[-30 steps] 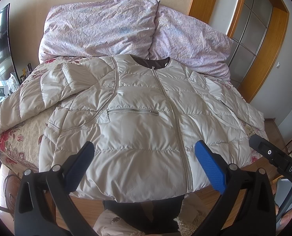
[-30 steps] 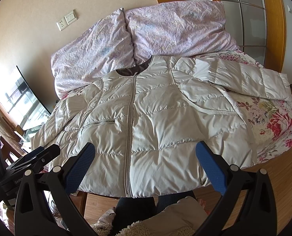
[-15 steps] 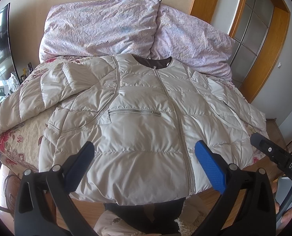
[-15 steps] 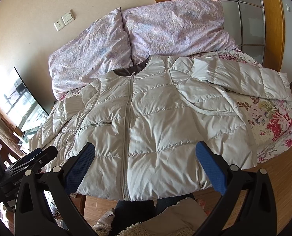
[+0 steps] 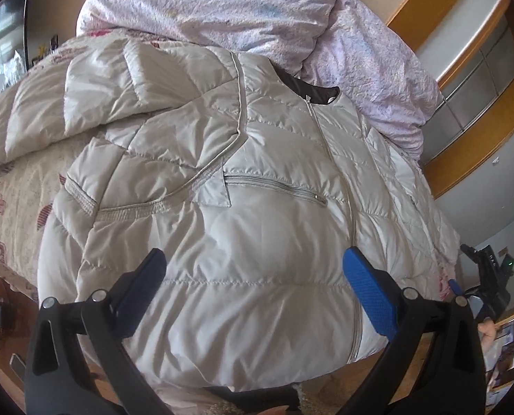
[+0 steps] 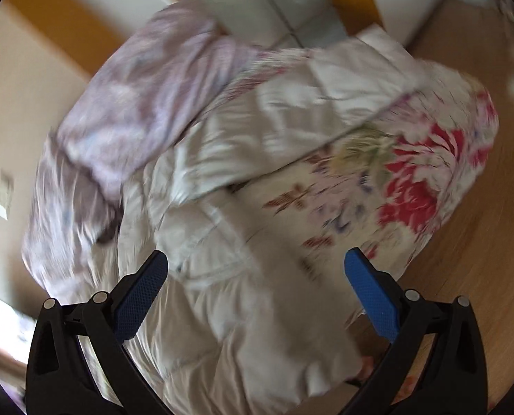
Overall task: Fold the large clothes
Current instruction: 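Grasp the jacket sleeve with the right gripper and lift it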
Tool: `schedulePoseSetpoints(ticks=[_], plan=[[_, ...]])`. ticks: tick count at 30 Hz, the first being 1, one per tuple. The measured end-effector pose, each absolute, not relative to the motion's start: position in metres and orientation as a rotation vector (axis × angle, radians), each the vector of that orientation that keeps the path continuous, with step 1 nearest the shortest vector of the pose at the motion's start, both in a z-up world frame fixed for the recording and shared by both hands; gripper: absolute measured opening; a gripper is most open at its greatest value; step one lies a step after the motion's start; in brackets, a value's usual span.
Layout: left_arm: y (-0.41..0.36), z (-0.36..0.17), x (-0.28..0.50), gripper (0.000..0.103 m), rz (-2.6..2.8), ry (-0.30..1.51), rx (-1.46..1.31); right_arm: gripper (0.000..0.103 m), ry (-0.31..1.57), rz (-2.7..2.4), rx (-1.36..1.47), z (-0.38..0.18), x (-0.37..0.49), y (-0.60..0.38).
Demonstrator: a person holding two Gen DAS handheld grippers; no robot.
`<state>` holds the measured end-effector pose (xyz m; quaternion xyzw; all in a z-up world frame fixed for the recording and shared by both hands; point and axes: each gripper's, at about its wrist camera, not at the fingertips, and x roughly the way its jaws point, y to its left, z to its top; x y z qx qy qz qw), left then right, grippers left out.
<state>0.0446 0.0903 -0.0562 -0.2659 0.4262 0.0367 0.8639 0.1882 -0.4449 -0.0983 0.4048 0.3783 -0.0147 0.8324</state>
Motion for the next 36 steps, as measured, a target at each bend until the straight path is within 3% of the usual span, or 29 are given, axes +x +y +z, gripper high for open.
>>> schedulePoseSetpoints(ticks=[3,7,14,17,19,22,28,36], plan=[[0.113,-0.067,0.051,0.101,0.035,0.878,-0.677,0.092,0.786,-0.088,1.041,-0.117,0.203,-0.493],[0.138,-0.075,0.054,0.101,0.019,0.830,-0.793,0.073,0.749,-0.176,1.150,-0.131,0.221,-0.536],[0.170,-0.067,0.052,0.101,0.118,0.705,-0.742,0.056,0.704,-0.256,1.269,-0.154,0.242,-0.579],[0.185,-0.070,0.053,0.101,0.153,0.681,-0.765,0.042,0.702,-0.266,1.265,-0.159,0.250,-0.584],[0.194,-0.073,0.052,0.101,0.165,0.677,-0.778,0.025,0.712,-0.285,1.261,-0.161,0.255,-0.587],[0.205,-0.077,0.049,0.101,0.166,0.676,-0.792,0.012,0.696,-0.313,1.151,-0.139,0.261,-0.580],[0.220,-0.075,0.027,0.101,0.201,0.544,-0.789,0.009,0.576,-0.275,0.783,-0.044,0.282,-0.525],[0.240,-0.073,0.011,0.101,0.255,0.539,-0.803,0.009,0.469,0.163,0.461,0.057,0.295,-0.346]])
